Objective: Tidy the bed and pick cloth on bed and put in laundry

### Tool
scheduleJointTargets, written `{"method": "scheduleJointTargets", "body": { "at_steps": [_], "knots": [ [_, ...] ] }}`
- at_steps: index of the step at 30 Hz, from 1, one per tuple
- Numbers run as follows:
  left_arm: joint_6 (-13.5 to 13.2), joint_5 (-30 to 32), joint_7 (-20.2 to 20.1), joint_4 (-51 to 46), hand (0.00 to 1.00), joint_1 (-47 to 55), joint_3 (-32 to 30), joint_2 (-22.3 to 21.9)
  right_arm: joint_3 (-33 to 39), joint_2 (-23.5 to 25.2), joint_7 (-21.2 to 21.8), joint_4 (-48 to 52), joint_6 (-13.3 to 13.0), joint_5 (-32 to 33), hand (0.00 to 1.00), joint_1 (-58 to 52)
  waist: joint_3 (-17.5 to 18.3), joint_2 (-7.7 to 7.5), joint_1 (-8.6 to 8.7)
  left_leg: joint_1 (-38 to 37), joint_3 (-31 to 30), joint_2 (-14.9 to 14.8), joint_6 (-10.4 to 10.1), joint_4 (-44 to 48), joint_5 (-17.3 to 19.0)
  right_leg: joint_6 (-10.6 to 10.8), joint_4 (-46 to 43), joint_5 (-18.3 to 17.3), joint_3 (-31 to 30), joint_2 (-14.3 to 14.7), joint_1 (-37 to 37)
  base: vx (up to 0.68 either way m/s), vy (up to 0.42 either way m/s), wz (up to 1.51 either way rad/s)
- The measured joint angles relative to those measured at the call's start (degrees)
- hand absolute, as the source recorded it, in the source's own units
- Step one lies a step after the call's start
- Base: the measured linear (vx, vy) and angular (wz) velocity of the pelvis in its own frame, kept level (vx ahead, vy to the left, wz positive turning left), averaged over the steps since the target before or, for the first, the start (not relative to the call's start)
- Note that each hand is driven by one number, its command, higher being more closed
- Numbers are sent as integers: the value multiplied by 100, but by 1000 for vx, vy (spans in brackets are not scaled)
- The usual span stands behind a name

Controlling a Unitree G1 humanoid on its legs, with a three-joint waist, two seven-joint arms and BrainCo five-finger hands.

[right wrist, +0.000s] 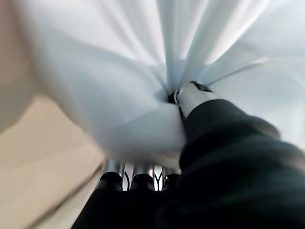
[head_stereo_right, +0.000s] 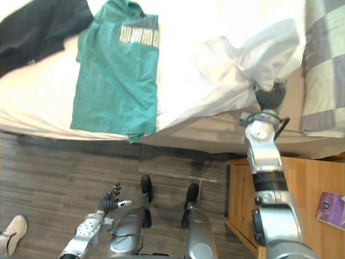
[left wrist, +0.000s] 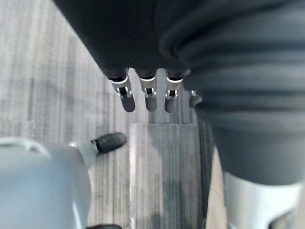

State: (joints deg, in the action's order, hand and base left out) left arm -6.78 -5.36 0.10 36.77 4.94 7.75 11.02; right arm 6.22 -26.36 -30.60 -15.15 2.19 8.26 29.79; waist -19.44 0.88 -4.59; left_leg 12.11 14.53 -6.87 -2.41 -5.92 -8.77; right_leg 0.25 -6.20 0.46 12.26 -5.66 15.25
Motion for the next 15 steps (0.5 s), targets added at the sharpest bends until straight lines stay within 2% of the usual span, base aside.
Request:
{"method": "scheduleJointTargets", "body": {
  "at_steps": [2,3,8,10,11,15],
  "knots": [
    [3,46,4,144,0,117,-78,-83,80,197,3,171,-132,221,0,-217,130,-34,31,-109,82,-15,8,-3,42,7,107,10,-53,23,-125,102,4,-15],
    [6,46,19,295,0,177,-120,-141,230,363,54,312,-252,601,0,-441,229,-57,40,-181,96,-18,-3,-3,87,16,216,30,-54,34,-248,106,12,-8],
    [19,31,24,444,0,265,-339,-182,682,1123,270,308,-494,1695,0,-1104,426,-213,43,-474,330,-16,-69,28,162,35,451,30,-62,45,-671,134,24,4],
    [13,13,21,573,0,320,-584,-286,879,1628,744,357,-888,2915,0,-1599,584,-265,50,-673,595,-20,-133,29,208,70,552,7,-65,46,-918,143,21,-2],
    [15,-23,24,580,0,360,-625,-347,939,1806,930,448,-1019,3245,0,-1830,630,-264,51,-771,689,-22,-163,29,231,98,564,-13,-80,45,-1005,116,16,-8],
    [-3,-229,39,792,0,551,-1047,-641,1003,2541,1602,696,-1518,3849,0,-2877,1009,-231,99,-1144,1045,-38,-223,14,367,166,565,-136,-221,47,-1289,93,9,-20]
  ]
}}
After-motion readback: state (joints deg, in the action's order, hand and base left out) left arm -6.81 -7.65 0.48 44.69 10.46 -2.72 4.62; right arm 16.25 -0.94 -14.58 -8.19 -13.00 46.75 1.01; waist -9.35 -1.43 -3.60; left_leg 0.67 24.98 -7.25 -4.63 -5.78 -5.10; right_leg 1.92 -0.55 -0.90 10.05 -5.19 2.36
